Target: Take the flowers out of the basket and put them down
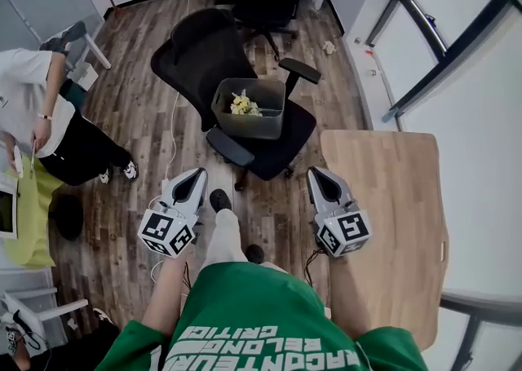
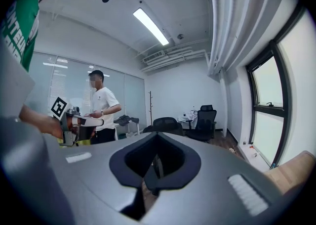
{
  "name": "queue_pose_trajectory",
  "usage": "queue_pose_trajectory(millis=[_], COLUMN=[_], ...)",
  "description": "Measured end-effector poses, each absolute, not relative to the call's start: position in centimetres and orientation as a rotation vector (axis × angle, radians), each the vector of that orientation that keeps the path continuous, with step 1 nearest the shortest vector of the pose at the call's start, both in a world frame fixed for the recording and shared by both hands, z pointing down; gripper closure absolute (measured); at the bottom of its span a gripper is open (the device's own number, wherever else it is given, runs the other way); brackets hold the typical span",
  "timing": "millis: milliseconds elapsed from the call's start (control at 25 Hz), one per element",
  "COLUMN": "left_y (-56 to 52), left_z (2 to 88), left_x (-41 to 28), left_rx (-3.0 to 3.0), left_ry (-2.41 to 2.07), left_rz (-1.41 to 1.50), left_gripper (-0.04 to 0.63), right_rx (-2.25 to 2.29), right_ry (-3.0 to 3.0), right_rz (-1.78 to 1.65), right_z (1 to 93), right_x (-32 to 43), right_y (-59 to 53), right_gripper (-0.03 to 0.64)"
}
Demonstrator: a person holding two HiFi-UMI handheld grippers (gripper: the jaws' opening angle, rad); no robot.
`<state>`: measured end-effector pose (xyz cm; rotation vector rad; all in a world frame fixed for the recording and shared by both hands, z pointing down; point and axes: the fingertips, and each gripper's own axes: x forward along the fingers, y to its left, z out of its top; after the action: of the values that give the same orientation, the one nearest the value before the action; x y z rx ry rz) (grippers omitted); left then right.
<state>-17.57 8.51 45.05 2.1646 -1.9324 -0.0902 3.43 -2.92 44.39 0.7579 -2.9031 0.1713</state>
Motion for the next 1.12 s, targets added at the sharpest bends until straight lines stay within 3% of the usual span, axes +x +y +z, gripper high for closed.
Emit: queue_pose_trajectory(millis=[640, 1120], left_y=[-7.3, -11.5], left_z=[45.0, 47.2], left_x=[-29.4, -36.3], left_rx=[2.328, 2.342], left_ry=[-1.679, -1.568], left_rz=[-0.096, -0.154], left_gripper=[0.578, 0.578], right_rx=[0.844, 0.856], right_ry=[-2.832, -2.761], right_rz=[0.202, 0.205], right_z=[44.3, 45.5], right_x=[-9.8, -16.7], right_y=[-15.4, -20.0], right_gripper=[0.611, 0.611])
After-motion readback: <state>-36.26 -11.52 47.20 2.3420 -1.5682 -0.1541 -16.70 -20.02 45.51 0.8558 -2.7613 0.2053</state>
